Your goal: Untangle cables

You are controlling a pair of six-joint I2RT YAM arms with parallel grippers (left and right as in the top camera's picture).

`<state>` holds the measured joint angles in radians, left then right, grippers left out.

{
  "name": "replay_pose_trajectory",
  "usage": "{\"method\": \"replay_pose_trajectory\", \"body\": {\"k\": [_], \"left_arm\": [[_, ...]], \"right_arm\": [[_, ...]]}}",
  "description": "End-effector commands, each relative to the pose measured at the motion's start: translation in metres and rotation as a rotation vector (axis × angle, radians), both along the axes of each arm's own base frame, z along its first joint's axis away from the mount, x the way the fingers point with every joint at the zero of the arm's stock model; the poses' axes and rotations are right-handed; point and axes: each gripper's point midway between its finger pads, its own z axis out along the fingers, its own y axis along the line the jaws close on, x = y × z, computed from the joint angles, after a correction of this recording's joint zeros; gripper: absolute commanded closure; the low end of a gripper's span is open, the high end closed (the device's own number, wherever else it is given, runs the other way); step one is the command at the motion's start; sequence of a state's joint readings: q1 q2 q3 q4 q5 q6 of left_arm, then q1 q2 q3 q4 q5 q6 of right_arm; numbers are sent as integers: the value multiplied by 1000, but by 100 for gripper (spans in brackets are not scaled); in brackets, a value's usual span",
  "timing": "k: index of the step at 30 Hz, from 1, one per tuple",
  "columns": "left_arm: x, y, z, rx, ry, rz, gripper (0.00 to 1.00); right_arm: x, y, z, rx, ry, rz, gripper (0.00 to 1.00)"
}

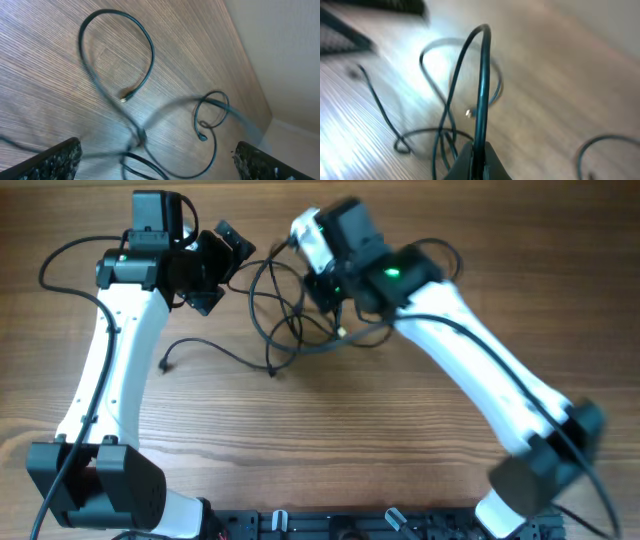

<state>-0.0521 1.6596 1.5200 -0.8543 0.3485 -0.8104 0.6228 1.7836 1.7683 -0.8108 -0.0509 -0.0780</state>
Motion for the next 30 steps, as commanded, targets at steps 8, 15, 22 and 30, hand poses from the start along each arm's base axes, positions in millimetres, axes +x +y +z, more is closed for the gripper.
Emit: {"method": "replay_pose_trajectory", "body": {"k": [8,15,22,30], "left_arm": [[-1,-17,-3,6,3,-40,0],[-6,-34,-3,6,2,-83,0],[-6,-41,-2,14,-13,-112,0],[-5,-41,-2,28,-24,-130,0]], "right_arm": [[-3,-62,96,174,-160,-406,96],[-8,-75,110,196,-184,-468,96],[-17,-57,109,215,-150,-328,96],[-25,-71,57,164,70,-446,96]]}}
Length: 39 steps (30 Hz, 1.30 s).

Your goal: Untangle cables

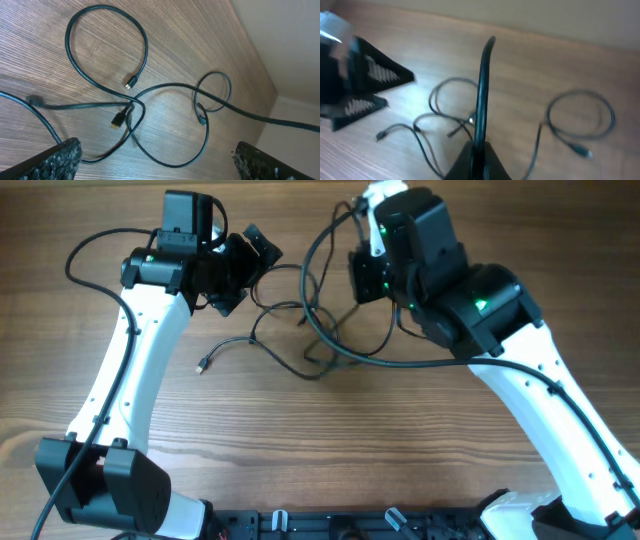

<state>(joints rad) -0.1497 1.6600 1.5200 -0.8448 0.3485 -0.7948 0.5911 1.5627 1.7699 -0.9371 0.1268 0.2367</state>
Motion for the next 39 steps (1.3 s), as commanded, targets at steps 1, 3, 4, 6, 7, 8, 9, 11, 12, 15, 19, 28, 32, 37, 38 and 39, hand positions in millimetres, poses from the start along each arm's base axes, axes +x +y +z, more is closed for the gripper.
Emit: {"method": "replay_pose_trajectory", "body": {"k": [1,3,4,6,7,8,9,11,12,15,19,28,32,37,38,39], "left_arm": [[4,-1,-2,20,-19,-20,0],[6,-1,-1,18,-28,-19,0],[7,-1,0,16,-29,-16,0],[6,-1,-1,17,-28,-17,0],[6,-1,-1,17,-28,-17,0],[6,-1,-1,17,-28,-17,0],[6,-1,-1,17,-28,-17,0],[6,-1,-1,17,-28,-16,0],[6,-1,-1,17,-28,-16,0],[7,-1,-1,16,-28,-16,0],[7,-1,0,17,-29,-16,0],[6,-3,-1,16,-28,-21,7],[5,-16,2,13,-44,-52,8],[8,-46,12,-3,-116,-116,7],[8,-51,13,-4,-122,-126,7],[6,-56,14,-5,-125,-138,7]], "right_arm": [[0,-4,-41,16,170,-114,96],[5,-9,-62,-22,218,-179,96],[12,-11,-78,-59,235,-215,96],[31,-9,-99,-103,223,-249,96],[42,-10,-104,-122,194,-276,96],[57,-14,-108,-152,146,-319,96],[71,-21,-106,-179,83,-374,96],[103,-36,-87,-208,-104,-523,96],[115,-43,-69,-191,-199,-593,96],[132,-49,-18,-164,-396,-650,96],[128,-51,31,-230,-509,-573,96],[67,-66,89,-120,-442,-249,96],[54,-125,86,-146,-312,-347,96],[55,-244,88,-144,-245,-579,96],[57,-267,88,-126,-247,-650,96],[58,-299,88,-99,-253,-743,96]]}}
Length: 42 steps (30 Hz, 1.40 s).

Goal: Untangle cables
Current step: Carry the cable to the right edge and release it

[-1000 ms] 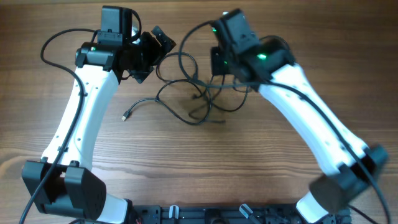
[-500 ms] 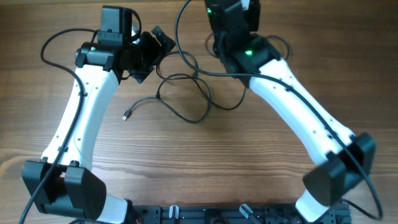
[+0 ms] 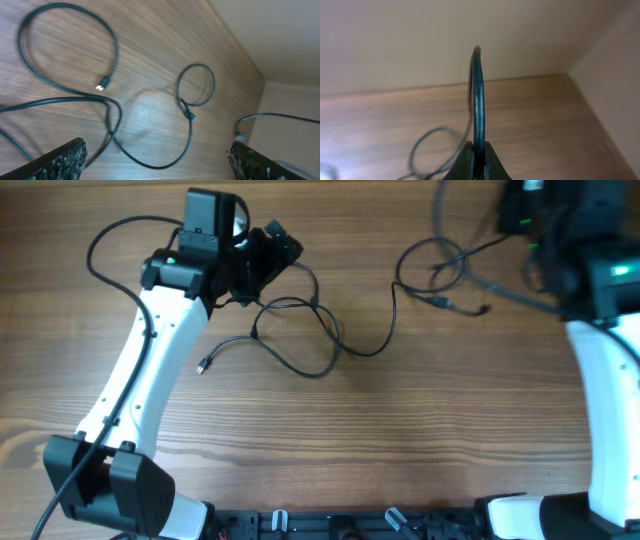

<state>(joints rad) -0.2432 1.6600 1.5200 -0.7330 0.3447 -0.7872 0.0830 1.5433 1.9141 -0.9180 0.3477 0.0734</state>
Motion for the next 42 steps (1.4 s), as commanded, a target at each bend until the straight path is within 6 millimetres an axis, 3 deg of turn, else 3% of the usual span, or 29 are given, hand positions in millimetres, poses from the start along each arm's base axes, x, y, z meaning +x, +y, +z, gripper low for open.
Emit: {"method": "replay_pose_trajectory", "body": {"k": [1,2,6,9,10,14,16,17,18,19,20,24,26,29,34,35,38,39,42], "left_arm": [[-3,-18,-2,11,-13,-50,6],[-6,-25,-2,12,-12,-67,6],[-11,-35,-2,12,-13,-92,6],[-15,-42,-2,12,-12,-108,6],[-15,-43,-3,21,-16,-108,6],[-15,-44,-5,58,-27,-94,6],[-14,-44,-5,68,-30,-87,6],[-14,-43,-6,73,-27,-71,5],[-13,-41,-6,74,-25,-57,4],[-12,-42,-5,73,-30,-57,4],[-11,-42,-4,71,-35,-56,3],[-10,-41,-4,75,-41,-52,4],[-9,-41,-4,75,-42,-52,3],[-9,-41,-3,74,-44,-51,3],[-6,-43,0,67,-61,-51,2],[-6,-42,0,68,-60,-51,2],[-5,-32,-2,80,-50,-33,0],[-1,-19,0,78,-50,-5,2],[1,6,11,62,-53,43,2]], "right_arm": [[4,-76,11,120,-89,-184,96],[11,-110,8,160,-120,-228,96],[37,-185,-17,216,-167,-294,96],[63,-239,-51,254,-199,-346,96],[79,-254,-72,296,-209,-321,96],[117,-272,-132,360,-193,-242,96],[126,-287,-149,333,-209,-282,95],[128,-290,-150,338,-223,-293,81],[128,-291,-150,363,-236,-313,56],[127,-292,-151,384,-239,-328,18],[126,-291,-153,394,-233,-333,0],[107,-279,-165,464,-133,-376,0],[95,-269,-161,536,-109,-419,0],[83,-251,-137,561,-103,-378,0],[41,-241,-88,516,-118,-441,0],[44,-230,-79,543,-135,-389,0],[67,-162,-49,756,-176,-44,0],[74,-137,-44,789,-167,49,0],[87,-92,-46,774,-129,127,0]]}}
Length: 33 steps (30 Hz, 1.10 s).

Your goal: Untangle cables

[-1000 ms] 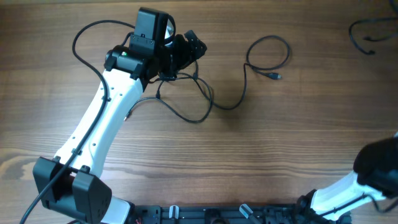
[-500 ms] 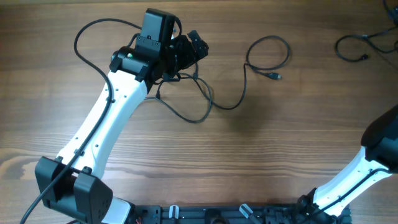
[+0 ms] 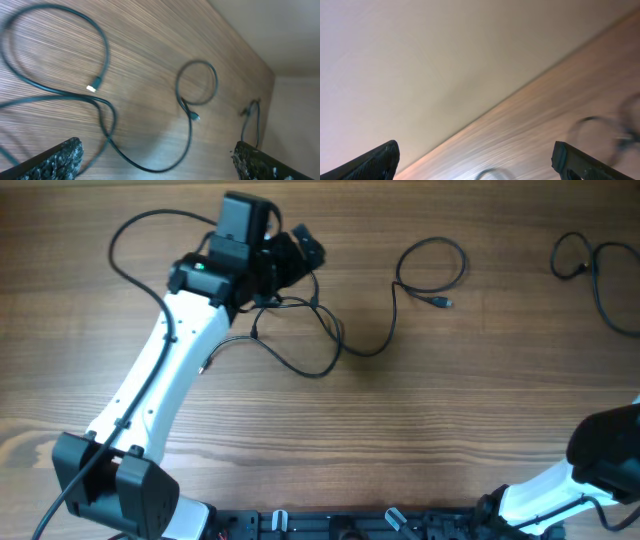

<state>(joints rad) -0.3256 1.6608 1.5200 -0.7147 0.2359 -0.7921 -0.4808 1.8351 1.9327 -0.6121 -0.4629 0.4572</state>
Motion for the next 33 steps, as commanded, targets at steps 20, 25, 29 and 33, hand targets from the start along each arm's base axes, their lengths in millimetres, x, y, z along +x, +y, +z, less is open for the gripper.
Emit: {"method": "replay_pose_trajectory", "body": {"k": [20,25,29,33], "left_arm": [[-8,111,-10,128,82,119,0],[-8,110,-10,125,86,122,0],[-7,105,-9,91,96,160,0],[-6,100,-9,91,93,148,0]], "right_arm": [[-92,286,-159,-112,689,660,31],[-113,300,-218,-155,809,620,38],[-116,316,-255,-159,784,641,46],[-118,327,-272,-171,754,666,65]]}}
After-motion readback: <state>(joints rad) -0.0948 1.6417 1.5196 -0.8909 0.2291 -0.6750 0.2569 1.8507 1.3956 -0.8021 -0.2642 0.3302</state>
